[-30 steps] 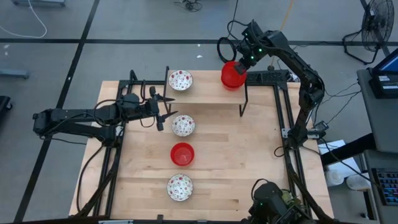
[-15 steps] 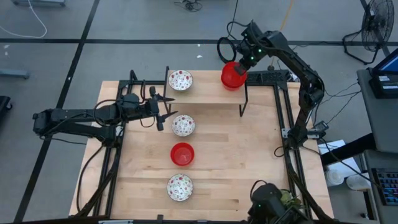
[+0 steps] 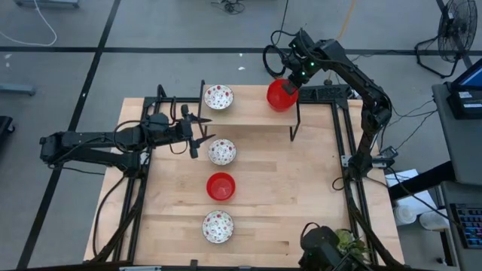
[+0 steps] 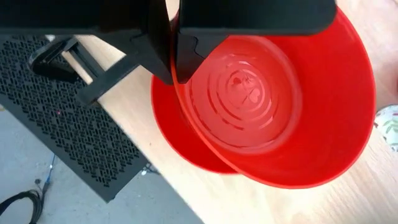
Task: Pick & Place Mini bowls
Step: Stack the bottom red bowl on the red bowl on the shelf
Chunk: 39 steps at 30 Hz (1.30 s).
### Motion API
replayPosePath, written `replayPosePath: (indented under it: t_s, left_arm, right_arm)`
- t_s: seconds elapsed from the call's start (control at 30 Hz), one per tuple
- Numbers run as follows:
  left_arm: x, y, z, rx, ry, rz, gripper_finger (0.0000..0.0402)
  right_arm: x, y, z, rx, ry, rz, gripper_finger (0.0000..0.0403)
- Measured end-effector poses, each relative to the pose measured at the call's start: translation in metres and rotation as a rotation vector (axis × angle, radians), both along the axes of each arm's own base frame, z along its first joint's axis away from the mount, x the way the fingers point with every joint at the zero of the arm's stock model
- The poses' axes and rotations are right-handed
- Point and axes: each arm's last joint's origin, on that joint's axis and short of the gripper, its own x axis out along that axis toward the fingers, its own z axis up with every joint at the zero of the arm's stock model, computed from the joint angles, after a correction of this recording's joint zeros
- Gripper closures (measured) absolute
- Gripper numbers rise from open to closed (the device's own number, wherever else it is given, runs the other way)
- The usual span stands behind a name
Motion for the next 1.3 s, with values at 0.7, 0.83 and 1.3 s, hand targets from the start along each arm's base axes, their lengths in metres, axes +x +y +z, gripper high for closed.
replayPosePath:
  t_s: [0.7,0.83,1.3]
  left_arm:
    - [0.0,0.0,0.0,0.0,0.0,0.0,0.0156]
    - [0.0,0.0,0.0,0.0,0.0,0.0,0.0156]
    - [0.0,0.0,0.0,0.0,0.0,0.0,0.0156]
  right_arm:
    - [-0.0014,0.0017,-0.001,0.022,0.015,-0.01,0.0403]
    - [-0.0011,0.0019,-0.0009,0.022,0.014,-0.008,0.0403]
    - [0.0023,0.0039,-0.0007,0.021,0.006,-0.012,0.0403]
